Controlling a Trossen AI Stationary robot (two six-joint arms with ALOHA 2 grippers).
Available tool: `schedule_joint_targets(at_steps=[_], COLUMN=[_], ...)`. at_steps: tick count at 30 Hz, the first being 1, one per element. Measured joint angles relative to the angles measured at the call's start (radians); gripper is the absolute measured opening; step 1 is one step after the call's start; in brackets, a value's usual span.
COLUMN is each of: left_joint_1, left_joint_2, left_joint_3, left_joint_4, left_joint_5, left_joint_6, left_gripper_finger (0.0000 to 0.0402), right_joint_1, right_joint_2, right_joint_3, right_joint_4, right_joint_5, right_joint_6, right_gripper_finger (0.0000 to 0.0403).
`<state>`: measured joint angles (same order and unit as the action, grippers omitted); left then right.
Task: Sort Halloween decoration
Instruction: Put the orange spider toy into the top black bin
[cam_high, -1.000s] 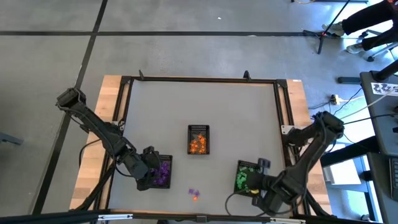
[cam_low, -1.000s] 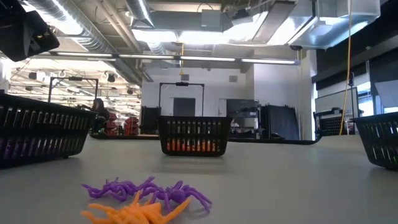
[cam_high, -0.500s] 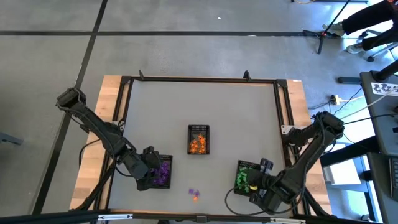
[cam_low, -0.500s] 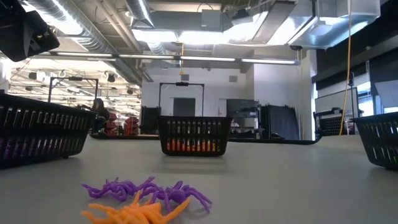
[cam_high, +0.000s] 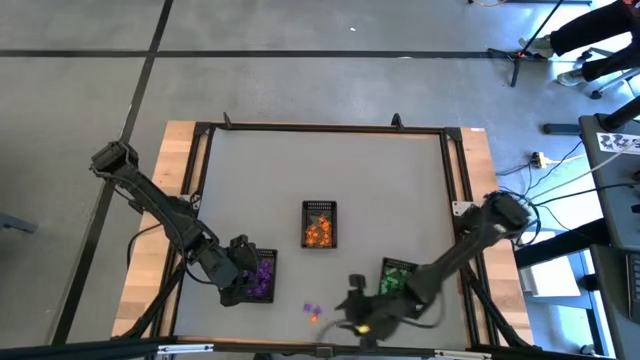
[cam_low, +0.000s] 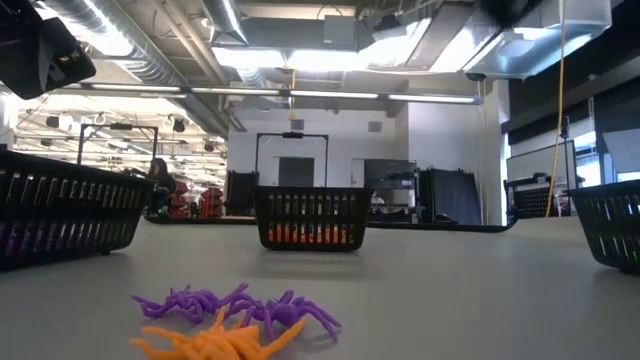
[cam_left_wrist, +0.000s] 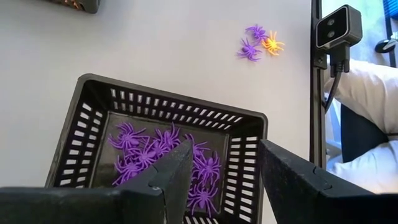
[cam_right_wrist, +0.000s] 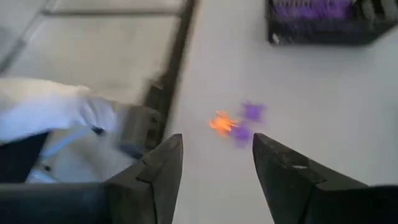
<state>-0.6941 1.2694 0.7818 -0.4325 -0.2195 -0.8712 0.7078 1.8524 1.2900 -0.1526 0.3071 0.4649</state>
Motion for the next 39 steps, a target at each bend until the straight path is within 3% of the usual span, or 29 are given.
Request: schedule_joint_targets(at_steps=[4,8,21,30,39], left_joint_1=[0.000,0.000,0.000,0.000,0.000], left_joint_2=[0.000,0.000,0.000,0.000,0.000], left_joint_3=[0.000,0.000,0.000,0.000,0.000], left_joint_4=[0.002,0.009,0.009,0.007,0.008], left_joint_5=[0.000,0.000,0.000,0.000,0.000], left_joint_6=[0.000,0.000,0.000,0.000,0.000], left_gripper_finger=[0.0174,0.0174,0.0174,0.0174,0.0174], right_joint_1=[-0.059,-0.082,-0.088,-0.115,-0.114], right_joint_2=[0.089,0.175,0.350,0.382,0.385], right_joint_3=[0.033,0.116,0.418,0.423,0.422], right_joint_4=[-0.001,-0.040,-0.224,-0.240,-0.262], right_joint_5=[-0.050,-0.102,-0.120,-0.198,-0.265], right_joint_6=[-0.015,-0.151,-0.481,-0.506,-0.742], right_gripper_finger=[0.0183,0.0176,0.0172,0.0172,0.0172])
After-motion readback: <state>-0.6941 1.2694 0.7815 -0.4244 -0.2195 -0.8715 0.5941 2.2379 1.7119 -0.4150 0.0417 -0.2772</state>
